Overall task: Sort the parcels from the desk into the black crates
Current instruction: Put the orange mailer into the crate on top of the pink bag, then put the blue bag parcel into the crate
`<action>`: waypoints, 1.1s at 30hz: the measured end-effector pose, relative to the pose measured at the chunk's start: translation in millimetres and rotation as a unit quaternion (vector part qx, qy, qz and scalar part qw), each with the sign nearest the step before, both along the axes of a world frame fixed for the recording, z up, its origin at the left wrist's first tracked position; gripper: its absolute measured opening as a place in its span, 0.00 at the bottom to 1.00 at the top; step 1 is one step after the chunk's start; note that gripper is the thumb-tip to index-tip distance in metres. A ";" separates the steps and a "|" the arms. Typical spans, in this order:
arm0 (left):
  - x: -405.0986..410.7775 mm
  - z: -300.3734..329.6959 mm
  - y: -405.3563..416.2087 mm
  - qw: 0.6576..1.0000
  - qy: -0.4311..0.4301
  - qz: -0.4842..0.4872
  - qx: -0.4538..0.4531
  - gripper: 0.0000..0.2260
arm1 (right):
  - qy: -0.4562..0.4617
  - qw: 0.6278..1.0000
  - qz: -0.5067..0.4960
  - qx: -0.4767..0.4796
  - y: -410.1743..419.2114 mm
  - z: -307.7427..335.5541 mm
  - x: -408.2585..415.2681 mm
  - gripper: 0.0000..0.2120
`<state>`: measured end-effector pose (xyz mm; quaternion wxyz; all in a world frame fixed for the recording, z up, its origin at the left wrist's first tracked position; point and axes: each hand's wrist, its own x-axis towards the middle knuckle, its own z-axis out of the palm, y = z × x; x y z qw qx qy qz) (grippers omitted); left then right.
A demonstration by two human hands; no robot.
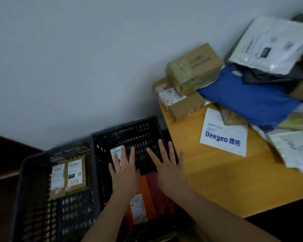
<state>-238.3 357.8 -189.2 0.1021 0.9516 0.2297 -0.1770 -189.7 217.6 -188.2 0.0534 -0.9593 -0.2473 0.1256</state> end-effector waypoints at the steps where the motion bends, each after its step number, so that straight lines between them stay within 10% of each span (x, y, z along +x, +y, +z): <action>1: 11.3 9.9 -3.8 1.000 -0.009 -0.013 0.003 0.37 | -0.017 1.000 -0.013 0.002 -7.1 6.3 7.8 0.55; 13: 130.3 68.6 -118.6 0.989 -0.048 -0.139 -0.013 0.36 | -0.018 0.986 -0.159 -0.039 -163.7 64.6 110.8 0.46; 26: 247.4 77.4 -274.4 0.986 -0.018 -0.146 -0.074 0.36 | 0.065 0.995 -0.074 -0.023 -289.0 64.7 220.9 0.50; 33: 253.1 86.7 -251.0 0.995 0.000 -0.090 -0.040 0.35 | 0.142 0.989 -0.050 -0.002 -282.9 84.7 253.0 0.36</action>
